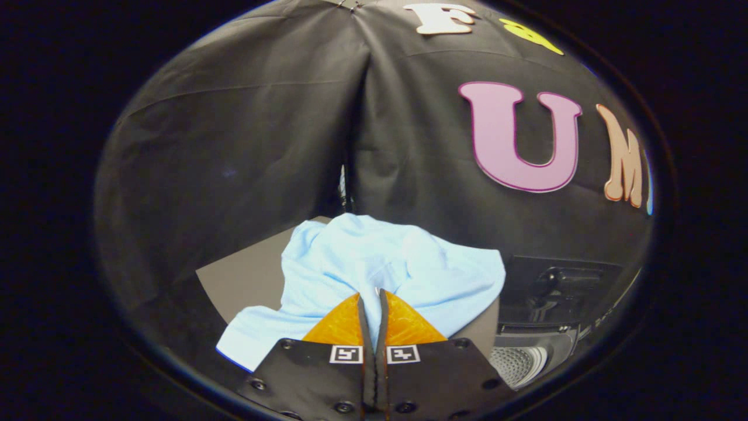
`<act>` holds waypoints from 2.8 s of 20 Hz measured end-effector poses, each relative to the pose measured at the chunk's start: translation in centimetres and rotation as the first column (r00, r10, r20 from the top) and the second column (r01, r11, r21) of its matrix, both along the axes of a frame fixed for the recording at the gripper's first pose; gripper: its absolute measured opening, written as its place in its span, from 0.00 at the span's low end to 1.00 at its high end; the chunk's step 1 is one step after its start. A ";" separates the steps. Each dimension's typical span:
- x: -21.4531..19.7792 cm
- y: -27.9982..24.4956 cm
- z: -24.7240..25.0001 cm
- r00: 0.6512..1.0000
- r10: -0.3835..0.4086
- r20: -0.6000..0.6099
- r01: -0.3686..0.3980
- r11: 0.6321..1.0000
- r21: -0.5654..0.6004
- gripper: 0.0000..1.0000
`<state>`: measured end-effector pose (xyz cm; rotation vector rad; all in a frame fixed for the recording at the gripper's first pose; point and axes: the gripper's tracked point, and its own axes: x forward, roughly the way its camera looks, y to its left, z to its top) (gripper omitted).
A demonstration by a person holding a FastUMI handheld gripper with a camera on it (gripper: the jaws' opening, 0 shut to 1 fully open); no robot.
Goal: Put the clothes into the washing machine and then close the washing machine lid.
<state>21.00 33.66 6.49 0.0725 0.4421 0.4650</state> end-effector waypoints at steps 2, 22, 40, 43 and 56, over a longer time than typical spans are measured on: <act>0.7 -2.8 0.2 0.999 -0.049 0.009 0.049 0.999 0.003 0.01; 5.5 -24.0 -5.1 0.895 -0.446 0.006 0.446 0.892 -0.069 0.01; 6.7 -29.6 -15.0 0.827 -0.538 -0.164 0.538 0.842 -0.044 0.15; 6.3 -29.7 -14.3 0.836 -0.532 -0.133 0.530 0.846 -0.055 0.15; 2.7 -28.8 -11.3 0.874 -0.486 -0.008 0.485 0.874 -0.040 0.15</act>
